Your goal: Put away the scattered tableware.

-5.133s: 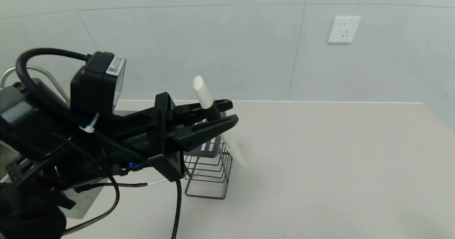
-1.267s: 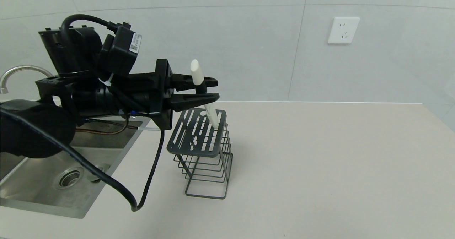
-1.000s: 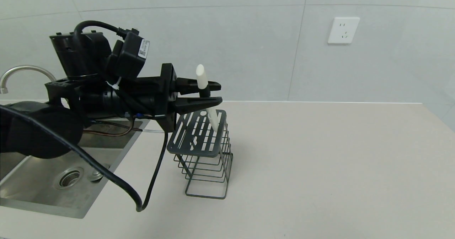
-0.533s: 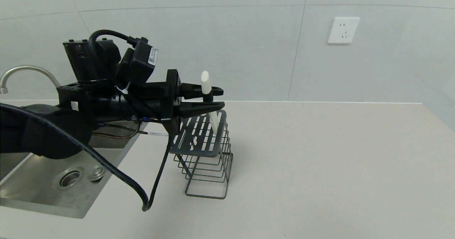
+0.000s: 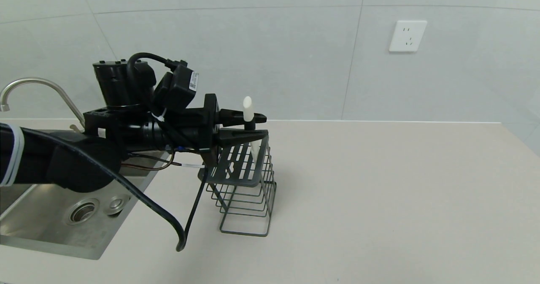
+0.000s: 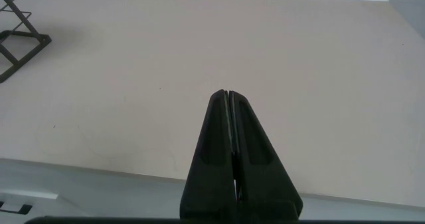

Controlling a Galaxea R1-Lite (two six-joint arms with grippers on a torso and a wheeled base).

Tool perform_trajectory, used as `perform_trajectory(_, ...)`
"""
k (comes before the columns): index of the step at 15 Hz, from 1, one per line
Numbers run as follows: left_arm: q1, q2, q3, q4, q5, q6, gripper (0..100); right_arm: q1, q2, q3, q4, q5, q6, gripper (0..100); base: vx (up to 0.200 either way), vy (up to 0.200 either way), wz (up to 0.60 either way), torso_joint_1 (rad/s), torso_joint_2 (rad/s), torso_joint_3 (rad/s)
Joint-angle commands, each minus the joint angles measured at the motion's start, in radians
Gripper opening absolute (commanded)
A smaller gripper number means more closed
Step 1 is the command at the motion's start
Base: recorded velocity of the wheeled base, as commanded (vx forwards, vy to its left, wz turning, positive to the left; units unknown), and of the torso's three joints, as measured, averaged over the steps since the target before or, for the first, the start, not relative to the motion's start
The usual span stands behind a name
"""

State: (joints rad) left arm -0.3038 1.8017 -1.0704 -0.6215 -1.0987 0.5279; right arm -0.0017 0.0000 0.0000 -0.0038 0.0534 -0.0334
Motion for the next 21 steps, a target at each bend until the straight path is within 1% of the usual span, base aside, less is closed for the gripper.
perform_trajectory(1, 0.000, 0.008, 0.010, -0.004, 0.000, 0.000, 0, 0.000, 0.002, 0.000, -0.001, 0.000, 0.000, 0, 0.000, 0.000, 0.00, 0.000, 0.00, 0.000)
perform_trajectory(8, 0.000, 0.041, 0.021, -0.037, 0.017, 0.000, 0, 0.000, 0.002, 0.000, -0.001, 0.000, 0.000, 0, 0.000, 0.000, 0.00, 0.000, 0.00, 0.000)
perform_trajectory(21, 0.006, 0.074, 0.044, -0.070, 0.022, -0.002, 0, 0.000, 0.002, 0.000, -0.001, 0.000, 0.000, 0, 0.000, 0.000, 0.00, 0.000, 0.00, 0.000)
